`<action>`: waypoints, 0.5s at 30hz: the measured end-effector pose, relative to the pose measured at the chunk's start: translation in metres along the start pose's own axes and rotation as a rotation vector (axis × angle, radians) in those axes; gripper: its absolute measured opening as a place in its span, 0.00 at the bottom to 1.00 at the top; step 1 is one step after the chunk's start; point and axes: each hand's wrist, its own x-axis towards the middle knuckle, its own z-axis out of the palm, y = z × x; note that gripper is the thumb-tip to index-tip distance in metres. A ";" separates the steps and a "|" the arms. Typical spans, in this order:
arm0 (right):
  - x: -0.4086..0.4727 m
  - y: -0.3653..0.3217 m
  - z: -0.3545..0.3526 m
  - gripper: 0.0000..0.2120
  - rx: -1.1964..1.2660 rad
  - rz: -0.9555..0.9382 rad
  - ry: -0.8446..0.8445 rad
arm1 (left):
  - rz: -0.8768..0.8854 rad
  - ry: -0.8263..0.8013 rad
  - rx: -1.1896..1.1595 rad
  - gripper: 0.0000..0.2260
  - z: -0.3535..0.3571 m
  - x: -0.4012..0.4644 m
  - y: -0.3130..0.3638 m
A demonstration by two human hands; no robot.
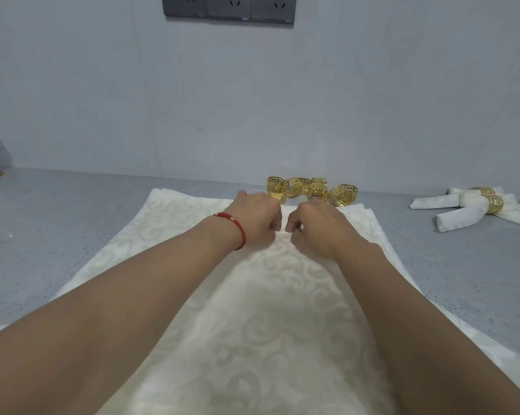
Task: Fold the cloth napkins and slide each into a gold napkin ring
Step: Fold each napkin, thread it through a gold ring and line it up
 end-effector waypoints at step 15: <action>-0.004 -0.009 -0.010 0.09 -0.126 -0.003 -0.033 | -0.079 0.098 -0.035 0.08 0.012 -0.015 0.004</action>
